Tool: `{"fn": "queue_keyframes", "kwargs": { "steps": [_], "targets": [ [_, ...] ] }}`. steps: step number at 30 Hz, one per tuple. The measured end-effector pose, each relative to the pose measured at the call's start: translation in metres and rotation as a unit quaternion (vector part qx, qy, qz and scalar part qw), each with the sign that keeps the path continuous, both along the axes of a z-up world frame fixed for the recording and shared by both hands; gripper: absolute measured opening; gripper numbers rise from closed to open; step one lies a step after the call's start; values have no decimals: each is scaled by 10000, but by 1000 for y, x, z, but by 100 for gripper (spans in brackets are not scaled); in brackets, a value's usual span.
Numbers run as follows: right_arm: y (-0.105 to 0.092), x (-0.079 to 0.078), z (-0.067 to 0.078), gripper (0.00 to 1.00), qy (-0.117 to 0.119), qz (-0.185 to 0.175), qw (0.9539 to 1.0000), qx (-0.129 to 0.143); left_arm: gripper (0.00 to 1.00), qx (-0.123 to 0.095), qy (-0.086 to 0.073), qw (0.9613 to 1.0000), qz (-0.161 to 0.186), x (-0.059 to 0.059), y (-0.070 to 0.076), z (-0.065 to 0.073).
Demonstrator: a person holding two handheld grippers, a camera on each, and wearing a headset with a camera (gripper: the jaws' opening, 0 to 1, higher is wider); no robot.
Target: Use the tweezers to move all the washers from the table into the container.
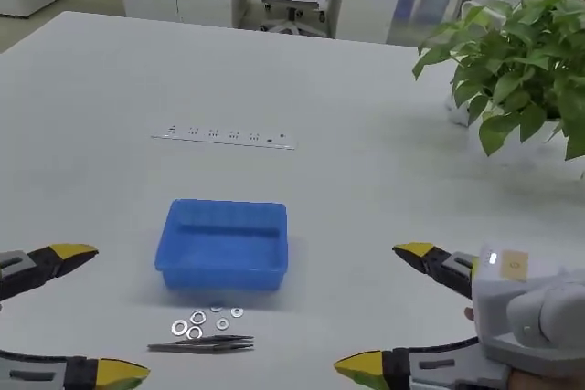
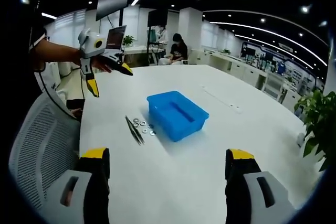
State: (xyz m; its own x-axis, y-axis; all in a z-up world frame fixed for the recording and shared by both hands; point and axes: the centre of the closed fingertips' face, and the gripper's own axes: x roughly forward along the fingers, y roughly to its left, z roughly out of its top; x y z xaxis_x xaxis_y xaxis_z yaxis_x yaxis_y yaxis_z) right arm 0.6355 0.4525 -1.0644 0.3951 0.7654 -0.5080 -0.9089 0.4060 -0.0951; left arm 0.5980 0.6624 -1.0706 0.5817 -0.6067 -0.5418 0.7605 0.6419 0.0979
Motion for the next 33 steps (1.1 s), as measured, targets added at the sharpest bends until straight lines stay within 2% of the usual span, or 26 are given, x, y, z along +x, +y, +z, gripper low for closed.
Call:
{"fn": "queue_keyframes", "kwargs": {
  "steps": [5,9,11,21,26,30,33],
  "targets": [
    [8,-3,-3,87,22,257,9996,-98,84,129,119,9997,-175,-1,-2,-6],
    [15,-6,-8,83,37,489,9986,-199,78,495,306,9972,-465,-5,-1,-18],
    [19,-7,-9,81,29,605,9979,-236,75,584,401,9957,-590,-6,-2,-23],
    [40,-14,-16,68,17,1124,9930,-374,64,841,628,9904,-903,-7,-3,-40],
    [50,-18,-22,59,34,1379,9896,-417,56,1006,741,9860,-1100,-9,-4,-52],
    [61,-22,-31,51,67,1667,9845,-543,47,1084,793,9838,-1187,-7,-5,-58],
    [67,-23,-37,47,61,1828,9811,-636,41,1203,835,9804,-1317,-6,-5,-64]
  ]
}}
